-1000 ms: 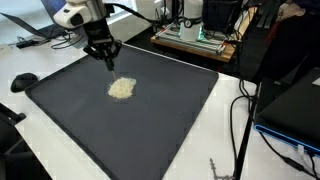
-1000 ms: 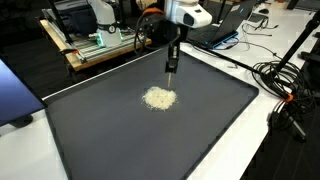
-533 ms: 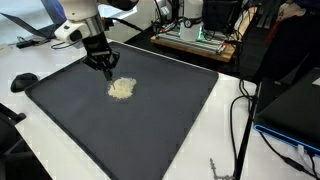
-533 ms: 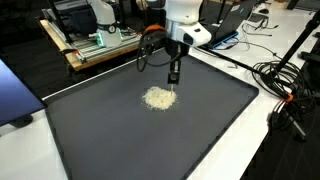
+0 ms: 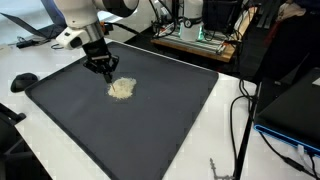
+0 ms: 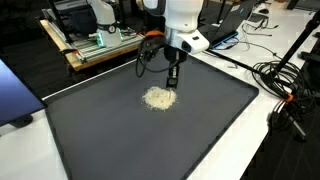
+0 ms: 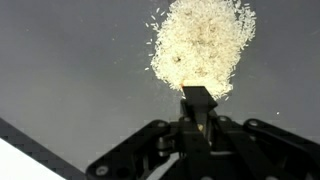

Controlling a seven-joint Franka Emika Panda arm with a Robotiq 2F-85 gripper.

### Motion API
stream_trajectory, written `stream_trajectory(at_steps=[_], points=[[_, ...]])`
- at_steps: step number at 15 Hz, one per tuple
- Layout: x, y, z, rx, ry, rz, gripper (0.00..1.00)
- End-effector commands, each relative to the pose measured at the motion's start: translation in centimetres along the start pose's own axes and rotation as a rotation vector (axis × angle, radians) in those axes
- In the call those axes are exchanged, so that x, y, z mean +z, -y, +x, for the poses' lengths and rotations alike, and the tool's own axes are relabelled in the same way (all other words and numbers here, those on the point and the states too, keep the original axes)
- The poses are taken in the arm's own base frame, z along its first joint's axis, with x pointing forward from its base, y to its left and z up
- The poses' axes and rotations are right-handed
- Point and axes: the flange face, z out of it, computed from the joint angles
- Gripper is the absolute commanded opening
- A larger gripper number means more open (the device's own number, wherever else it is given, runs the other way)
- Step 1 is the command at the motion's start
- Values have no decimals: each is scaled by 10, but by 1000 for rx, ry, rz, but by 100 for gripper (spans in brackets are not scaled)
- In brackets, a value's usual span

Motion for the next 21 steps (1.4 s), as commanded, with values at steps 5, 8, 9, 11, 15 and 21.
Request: stream_trajectory(at_steps=[5, 8, 9, 11, 15, 21], points=[[4, -5, 1, 25, 45, -1, 3], [9, -4, 3, 28, 44, -1, 3], [12, -4, 3, 28, 50, 2, 3], [19, -3, 4, 32, 60, 4, 3], [34, -1, 5, 34, 86, 11, 3], [41, 0, 7, 32, 116, 10, 3]])
